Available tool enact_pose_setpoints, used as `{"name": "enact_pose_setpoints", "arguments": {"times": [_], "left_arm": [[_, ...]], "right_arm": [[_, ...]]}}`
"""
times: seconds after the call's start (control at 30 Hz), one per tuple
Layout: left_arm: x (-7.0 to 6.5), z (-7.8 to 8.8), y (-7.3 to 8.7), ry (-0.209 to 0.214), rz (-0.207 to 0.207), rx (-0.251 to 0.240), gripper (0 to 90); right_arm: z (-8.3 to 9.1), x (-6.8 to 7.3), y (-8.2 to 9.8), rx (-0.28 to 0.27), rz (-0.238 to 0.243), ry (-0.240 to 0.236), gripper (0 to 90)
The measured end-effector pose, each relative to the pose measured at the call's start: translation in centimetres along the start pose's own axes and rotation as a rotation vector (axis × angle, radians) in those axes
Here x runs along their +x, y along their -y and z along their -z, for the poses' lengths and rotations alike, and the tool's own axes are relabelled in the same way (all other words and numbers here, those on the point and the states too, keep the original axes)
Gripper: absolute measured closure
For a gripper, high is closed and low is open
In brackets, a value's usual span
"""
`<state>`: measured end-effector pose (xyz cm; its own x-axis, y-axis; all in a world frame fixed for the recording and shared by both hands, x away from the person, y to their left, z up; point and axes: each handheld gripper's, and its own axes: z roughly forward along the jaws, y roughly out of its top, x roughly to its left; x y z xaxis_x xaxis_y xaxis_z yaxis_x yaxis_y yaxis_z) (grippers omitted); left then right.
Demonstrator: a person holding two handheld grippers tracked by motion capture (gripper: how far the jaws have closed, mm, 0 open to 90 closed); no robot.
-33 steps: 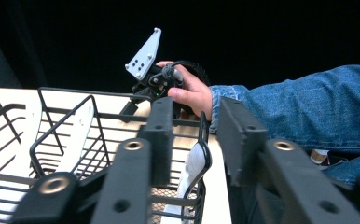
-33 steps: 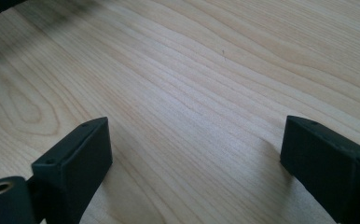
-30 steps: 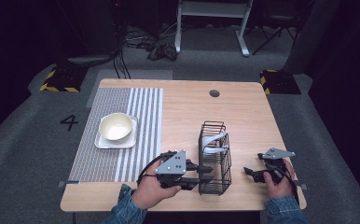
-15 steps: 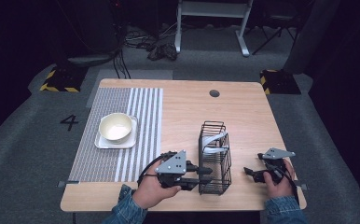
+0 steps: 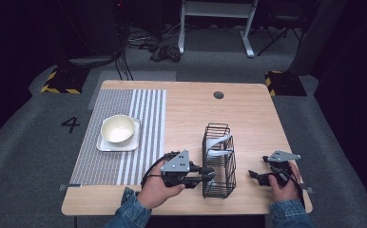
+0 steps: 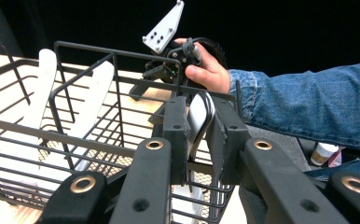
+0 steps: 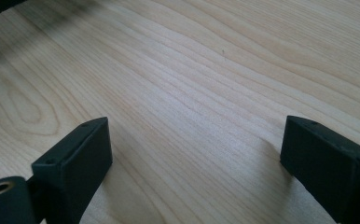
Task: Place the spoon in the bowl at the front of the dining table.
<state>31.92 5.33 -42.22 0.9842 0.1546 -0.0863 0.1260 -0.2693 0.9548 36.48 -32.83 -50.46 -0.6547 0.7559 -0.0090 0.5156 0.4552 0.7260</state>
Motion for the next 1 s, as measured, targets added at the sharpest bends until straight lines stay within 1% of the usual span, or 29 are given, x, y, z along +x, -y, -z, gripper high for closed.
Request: {"name": "enact_pose_setpoints", "arguments": {"times": [0.07,0.1,0.13,0.2,0.27,0.37,0.47,0.6,0.63,0.7,0.87,1.0], "left_arm": [[0.0,-0.2,0.1,-0.008,-0.011,0.021,79.3],[0.0,-0.4,0.2,-0.004,-0.013,0.017,79.4],[0.0,-0.5,0.2,0.002,-0.007,0.014,79.4],[0.0,-0.7,0.2,0.0,-0.012,0.017,80.2],[-0.1,-0.8,0.1,-0.022,-0.028,0.025,82.2],[-0.1,-0.8,0.0,-0.054,-0.045,0.024,84.1],[0.0,-0.9,-0.2,-0.061,-0.043,0.03,84.6],[0.2,-1.0,-0.4,-0.06,-0.037,0.026,84.7],[0.2,-0.9,-0.4,-0.058,-0.028,0.016,84.7],[0.3,-0.7,-0.8,-0.053,-0.022,0.004,84.7],[0.1,-0.3,-1.8,-0.035,-0.033,-0.016,84.8],[0.0,-0.1,-2.5,-0.031,-0.04,-0.025,84.8]], "right_arm": [[0.0,0.0,0.0,0.0,0.0,0.0,8.9],[0.0,0.0,0.0,0.0,0.0,0.0,8.9],[0.0,0.0,0.0,0.0,0.0,0.0,8.9],[0.0,0.0,0.0,0.0,0.0,0.0,8.9],[0.0,0.0,0.0,0.0,0.001,0.0,8.9],[0.0,0.0,0.0,0.0,0.0,0.0,8.9],[0.0,0.0,0.0,0.0,0.0,0.0,8.9],[0.0,0.0,0.0,0.0,0.0,0.0,8.9],[0.0,0.0,0.0,0.0,0.001,0.0,8.9],[0.0,0.0,0.0,0.0,0.0,0.0,8.9],[0.0,0.0,0.0,0.0,0.0,0.0,8.9],[0.0,0.0,0.0,0.0,0.0,0.0,8.9]]}}
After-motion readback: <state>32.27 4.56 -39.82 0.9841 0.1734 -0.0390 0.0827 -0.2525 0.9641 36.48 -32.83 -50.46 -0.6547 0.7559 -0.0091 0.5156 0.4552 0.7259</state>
